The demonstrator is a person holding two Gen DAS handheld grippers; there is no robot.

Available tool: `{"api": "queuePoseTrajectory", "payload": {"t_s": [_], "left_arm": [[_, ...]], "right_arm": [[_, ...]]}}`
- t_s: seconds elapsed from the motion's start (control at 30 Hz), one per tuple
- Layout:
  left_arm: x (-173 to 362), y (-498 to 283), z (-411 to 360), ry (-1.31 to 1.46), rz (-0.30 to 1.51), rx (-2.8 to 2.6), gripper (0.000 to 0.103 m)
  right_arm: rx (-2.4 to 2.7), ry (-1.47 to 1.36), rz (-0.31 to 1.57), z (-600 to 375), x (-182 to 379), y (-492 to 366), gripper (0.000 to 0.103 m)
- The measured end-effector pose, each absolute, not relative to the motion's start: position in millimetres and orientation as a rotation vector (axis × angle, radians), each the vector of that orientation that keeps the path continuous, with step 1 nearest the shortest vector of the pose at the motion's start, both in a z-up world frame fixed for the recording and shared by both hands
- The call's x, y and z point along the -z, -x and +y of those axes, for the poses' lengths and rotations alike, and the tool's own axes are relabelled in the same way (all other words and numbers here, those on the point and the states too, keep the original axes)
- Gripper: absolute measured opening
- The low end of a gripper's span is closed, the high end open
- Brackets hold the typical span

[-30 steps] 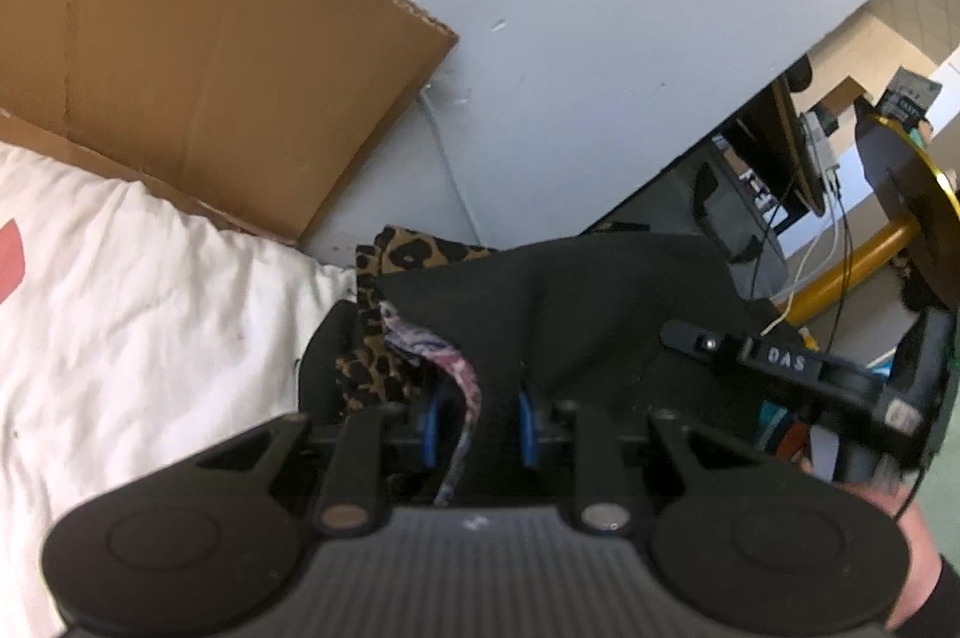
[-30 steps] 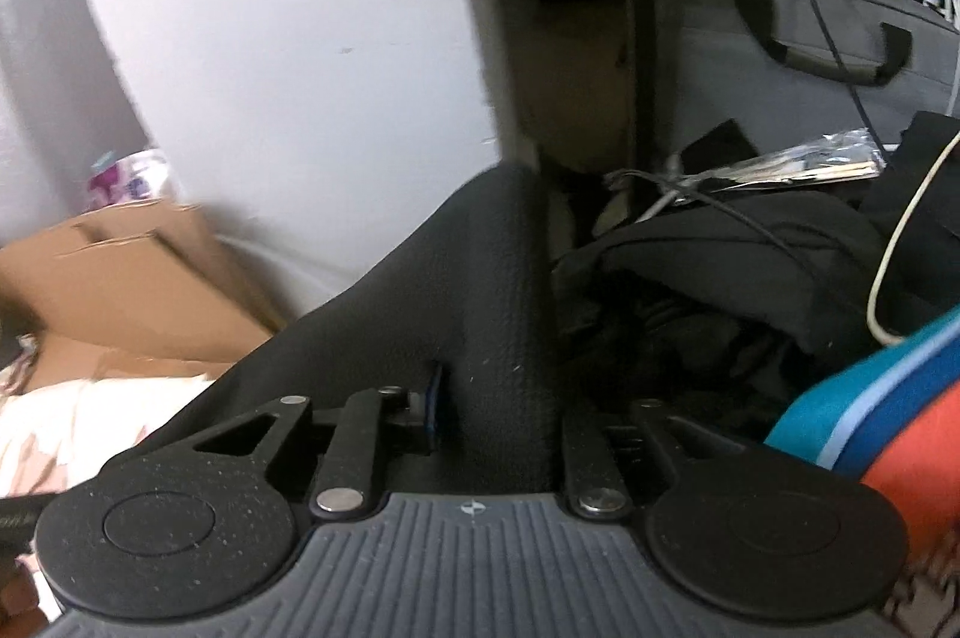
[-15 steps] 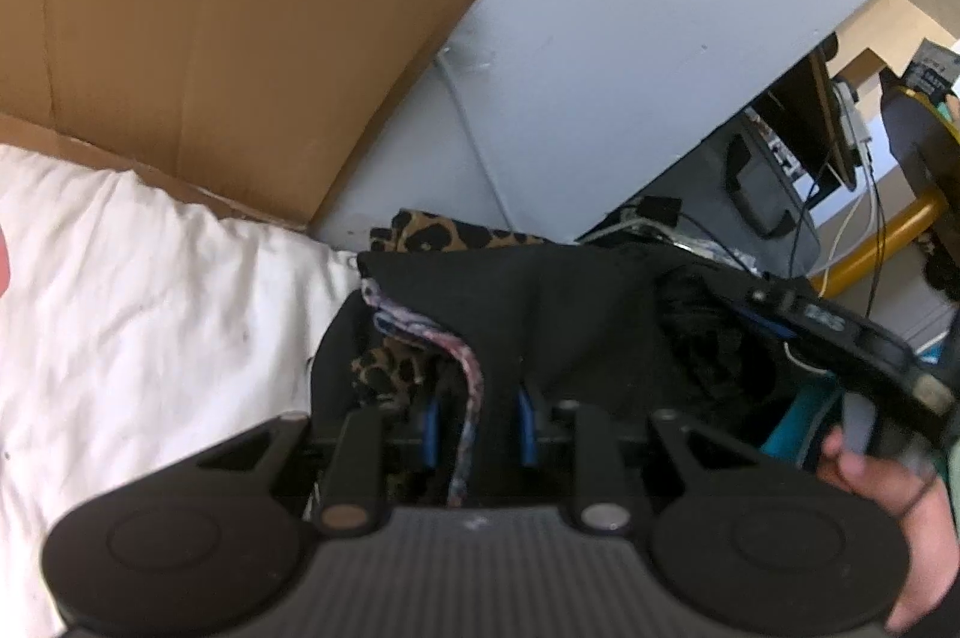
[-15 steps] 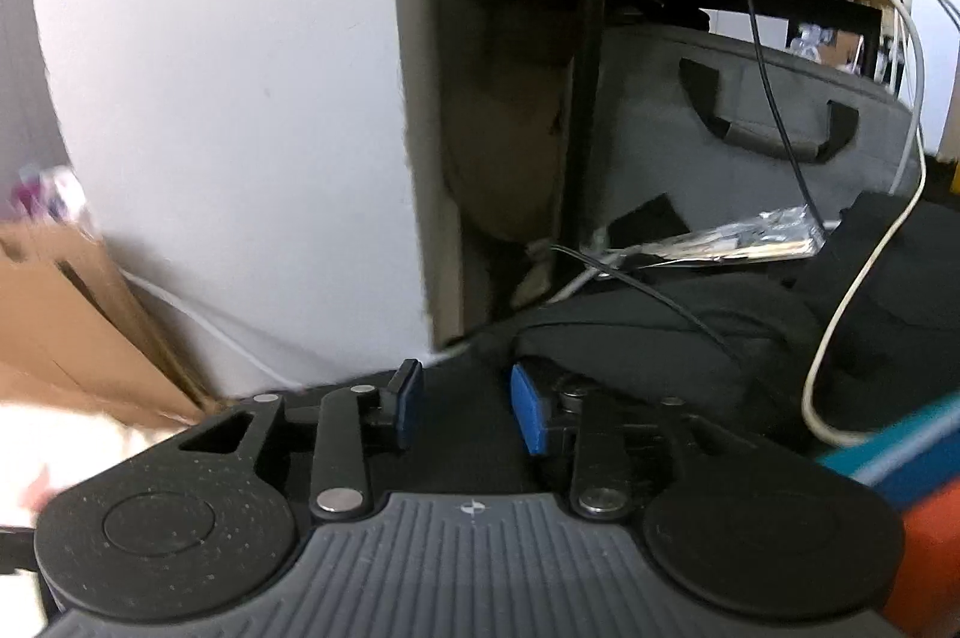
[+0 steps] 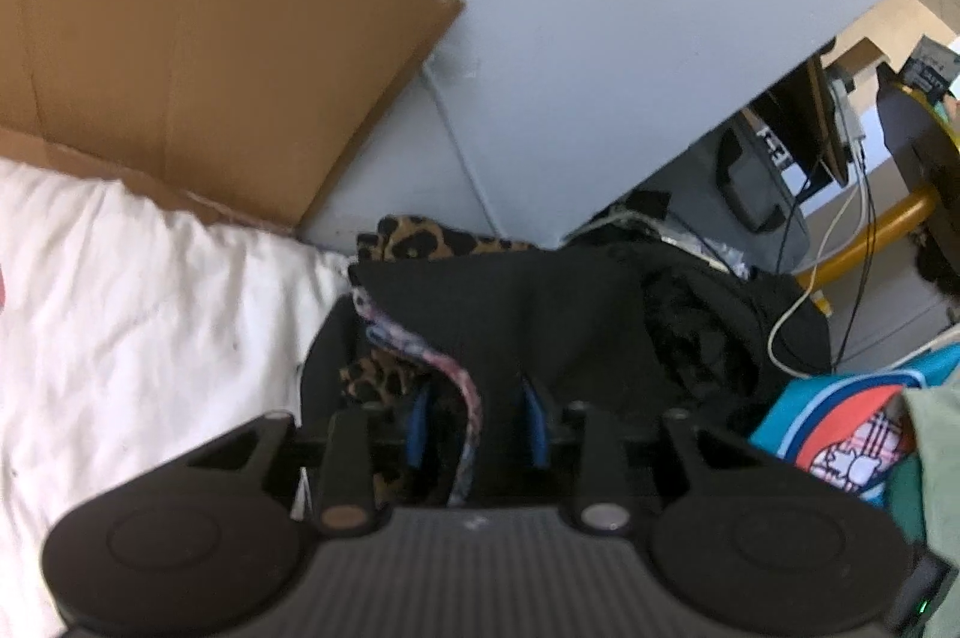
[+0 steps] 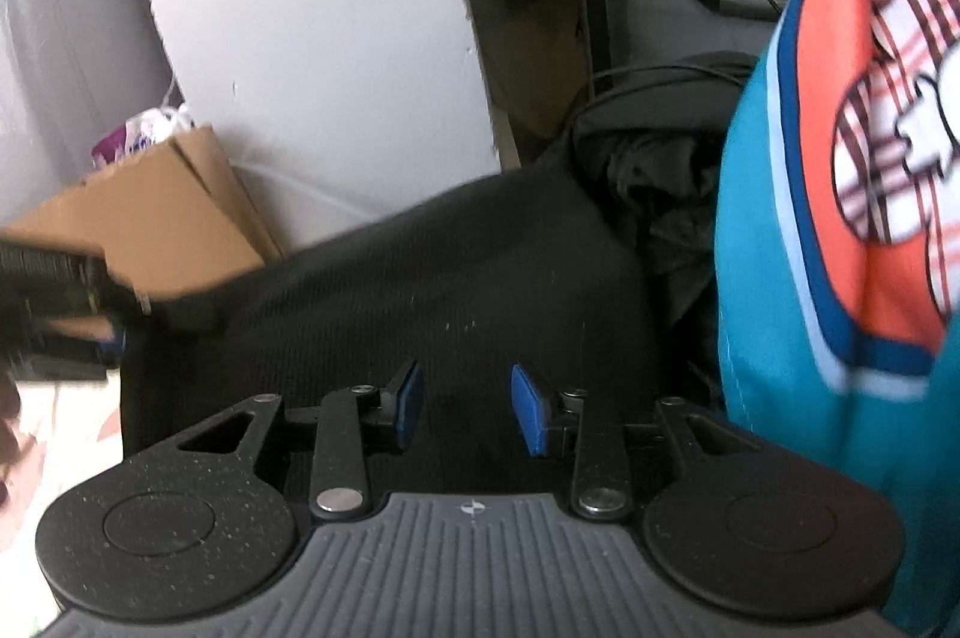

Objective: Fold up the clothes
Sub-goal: 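Lower the folded shorts onto the clothes pile with both tools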

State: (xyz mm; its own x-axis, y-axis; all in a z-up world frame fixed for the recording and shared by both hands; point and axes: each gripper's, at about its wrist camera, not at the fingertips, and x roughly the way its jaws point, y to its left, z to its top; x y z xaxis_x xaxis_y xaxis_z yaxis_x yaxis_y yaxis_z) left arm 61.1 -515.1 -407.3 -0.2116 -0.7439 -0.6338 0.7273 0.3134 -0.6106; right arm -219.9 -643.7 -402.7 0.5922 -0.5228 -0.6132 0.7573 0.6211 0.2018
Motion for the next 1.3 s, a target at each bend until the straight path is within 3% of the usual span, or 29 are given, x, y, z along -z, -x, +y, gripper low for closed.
{"api": "queuePoseTrajectory", "payload": {"t_s": [0.3, 0.5, 0.6, 0.77, 0.93, 1.3], "left_arm": [[424.6, -69.2, -546.8, 0.088, 1.246, 1.292, 0.037], [428.8, -77.6, -553.7, 0.176, 1.25, 1.274, 0.009], [413.9, -81.3, -551.5, 0.171, 1.153, 1.285, 0.007], [400.6, -86.9, -548.4, 0.091, 1.07, 1.267, 0.008], [393.7, -99.1, -536.6, 0.014, 0.997, 1.164, 0.023], [362.4, -60.3, -508.6, -0.017, 0.985, 1.311, 0.023]], "right_arm": [[0.77, -0.568, 0.478, -623.0, 400.3, 215.9, 0.04], [0.746, -0.601, 0.491, -614.1, 409.7, 205.9, 0.04], [0.736, -0.594, 0.504, -611.4, 412.5, 203.2, 0.04], [0.74, -0.604, 0.503, -608.2, 415.2, 203.8, 0.04], [0.737, -0.609, 0.502, -604.4, 416.0, 206.4, 0.04], [0.771, -0.625, 0.48, -606.8, 409.6, 224.5, 0.04]]}}
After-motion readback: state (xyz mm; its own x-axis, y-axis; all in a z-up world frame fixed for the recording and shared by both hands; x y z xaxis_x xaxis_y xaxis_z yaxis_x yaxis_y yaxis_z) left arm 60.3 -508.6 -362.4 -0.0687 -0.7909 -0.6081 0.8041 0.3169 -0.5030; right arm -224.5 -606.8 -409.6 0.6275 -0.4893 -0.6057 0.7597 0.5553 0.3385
